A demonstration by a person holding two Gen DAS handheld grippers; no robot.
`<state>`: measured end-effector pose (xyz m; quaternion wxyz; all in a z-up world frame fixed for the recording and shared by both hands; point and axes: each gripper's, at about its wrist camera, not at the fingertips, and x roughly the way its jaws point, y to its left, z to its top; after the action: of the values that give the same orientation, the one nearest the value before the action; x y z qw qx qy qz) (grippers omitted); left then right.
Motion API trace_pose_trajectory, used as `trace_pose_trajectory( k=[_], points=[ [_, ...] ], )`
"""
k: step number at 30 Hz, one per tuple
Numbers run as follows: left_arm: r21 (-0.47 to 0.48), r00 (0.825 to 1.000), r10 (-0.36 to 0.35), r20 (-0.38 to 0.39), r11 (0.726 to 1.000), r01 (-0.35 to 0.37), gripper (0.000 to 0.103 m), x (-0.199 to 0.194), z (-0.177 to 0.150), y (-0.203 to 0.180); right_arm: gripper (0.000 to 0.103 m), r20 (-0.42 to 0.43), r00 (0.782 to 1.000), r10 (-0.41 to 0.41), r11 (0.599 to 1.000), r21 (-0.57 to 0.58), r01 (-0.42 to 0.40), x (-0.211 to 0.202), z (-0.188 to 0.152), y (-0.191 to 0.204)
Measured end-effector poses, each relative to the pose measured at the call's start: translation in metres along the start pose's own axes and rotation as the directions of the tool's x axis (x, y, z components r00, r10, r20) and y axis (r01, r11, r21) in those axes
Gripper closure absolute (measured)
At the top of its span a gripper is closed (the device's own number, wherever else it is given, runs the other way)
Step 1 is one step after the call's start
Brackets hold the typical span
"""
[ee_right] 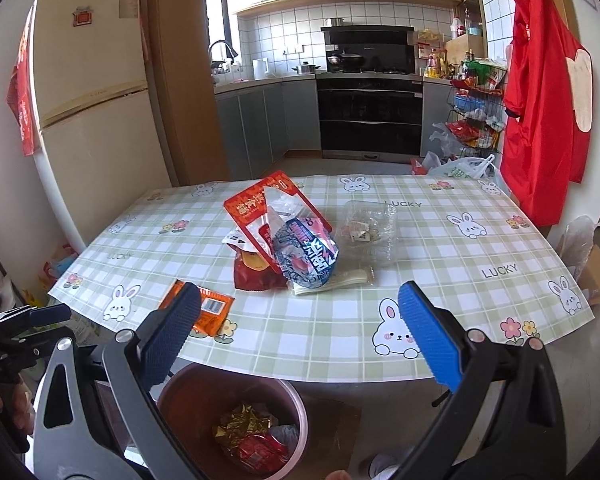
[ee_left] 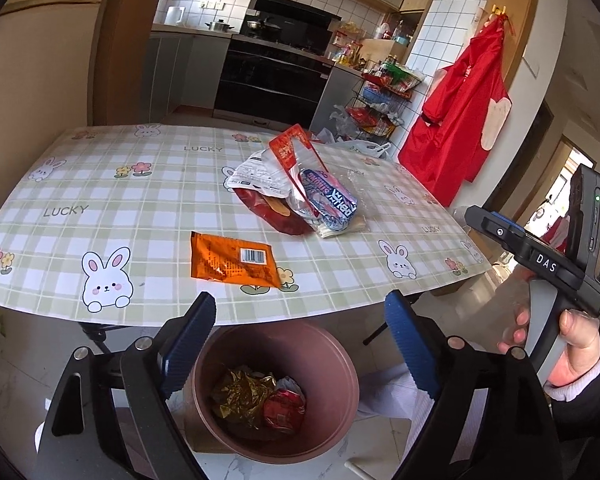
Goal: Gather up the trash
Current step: 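Reach the left tool to the orange snack packet and close on it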
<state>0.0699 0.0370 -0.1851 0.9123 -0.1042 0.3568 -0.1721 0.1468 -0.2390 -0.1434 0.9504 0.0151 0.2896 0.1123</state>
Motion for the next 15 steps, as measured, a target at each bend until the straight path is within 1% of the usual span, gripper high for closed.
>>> trace_pose_trajectory(
  k=[4,6,8,9,10,12,14,15],
  points=[
    [-0.067,0.999,0.006,-0.039,0.998,-0.009,0.019,0.015,0.0,0.016,0.006,-0.022,0.999,-0.042,0.999,-0.013,0.042,0.013,-0.005,0.003],
    [-0.12,0.998,-0.008,-0.059,0.993,0.001,0.019,0.026,0.001,0.023,0.006,-0.028,0.998,-0.049,0.999,-0.02,0.048,0.02,-0.009,0.004],
    [-0.178,0.996,-0.034,-0.08,0.984,0.02,0.027,0.044,0.001,0.029,0.006,-0.041,0.998,-0.044,0.999,-0.029,0.043,0.028,-0.012,0.004],
    [-0.196,0.995,-0.034,-0.093,0.98,0.015,0.032,0.053,0.001,0.031,0.006,-0.049,0.998,-0.038,0.999,-0.031,0.037,0.032,-0.013,0.004],
    [-0.213,0.994,-0.028,-0.107,0.977,0.004,0.035,0.064,0.002,0.031,0.006,-0.056,0.998,-0.036,0.999,-0.031,0.035,0.036,-0.014,0.004],
    [-0.229,0.991,-0.006,-0.13,0.973,-0.024,0.038,0.086,0.005,0.032,0.006,-0.08,0.996,-0.03,0.999,-0.02,0.029,0.047,-0.017,0.001],
    [-0.231,0.987,0.057,-0.153,0.969,-0.092,0.038,0.107,0.008,0.034,0.006,-0.104,0.994,-0.028,1.0,0.005,0.028,0.058,-0.02,-0.005],
    [-0.243,0.983,0.088,-0.162,0.962,-0.127,0.038,0.117,0.01,0.037,0.006,-0.111,0.993,-0.026,0.999,0.018,0.028,0.062,-0.021,-0.008]
  ],
)
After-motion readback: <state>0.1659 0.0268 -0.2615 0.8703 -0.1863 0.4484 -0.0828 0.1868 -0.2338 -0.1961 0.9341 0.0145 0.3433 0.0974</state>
